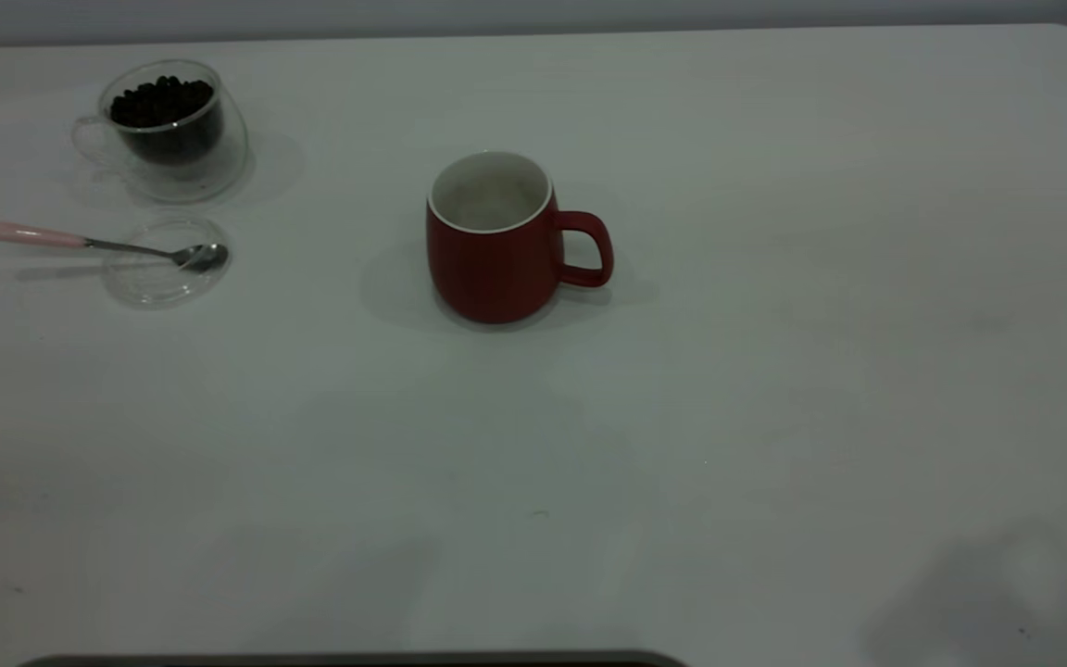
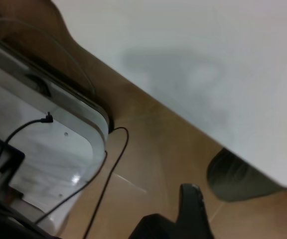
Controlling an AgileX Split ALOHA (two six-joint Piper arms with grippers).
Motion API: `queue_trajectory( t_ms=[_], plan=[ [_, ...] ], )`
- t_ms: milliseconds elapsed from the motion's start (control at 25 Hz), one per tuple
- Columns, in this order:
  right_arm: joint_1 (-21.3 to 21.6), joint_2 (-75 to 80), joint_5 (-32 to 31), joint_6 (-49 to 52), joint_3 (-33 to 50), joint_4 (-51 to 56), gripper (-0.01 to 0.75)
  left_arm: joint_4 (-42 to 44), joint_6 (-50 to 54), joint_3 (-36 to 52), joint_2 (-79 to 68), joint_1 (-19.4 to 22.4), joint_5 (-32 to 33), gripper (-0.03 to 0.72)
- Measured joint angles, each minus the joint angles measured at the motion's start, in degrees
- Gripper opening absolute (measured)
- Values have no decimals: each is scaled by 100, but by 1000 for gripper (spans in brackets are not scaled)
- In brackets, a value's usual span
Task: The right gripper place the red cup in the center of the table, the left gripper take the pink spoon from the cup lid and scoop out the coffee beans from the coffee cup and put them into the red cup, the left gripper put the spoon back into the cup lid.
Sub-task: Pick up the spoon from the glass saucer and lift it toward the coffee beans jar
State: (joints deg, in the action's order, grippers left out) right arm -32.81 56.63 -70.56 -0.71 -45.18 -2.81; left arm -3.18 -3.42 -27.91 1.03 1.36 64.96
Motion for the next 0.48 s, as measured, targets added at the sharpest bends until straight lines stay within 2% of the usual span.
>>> queue_trajectory(
  t_ms=[120,360,480],
  plan=[
    [362,-340,0,234,205,0,588,0,0,0,0,0,0,547],
    [1717,-1400,0,-135,744,216,588,0,0,0,0,0,0,547],
    [2237,-2114,72,-326,1084,383,588,0,0,0,0,0,0,547]
  ],
)
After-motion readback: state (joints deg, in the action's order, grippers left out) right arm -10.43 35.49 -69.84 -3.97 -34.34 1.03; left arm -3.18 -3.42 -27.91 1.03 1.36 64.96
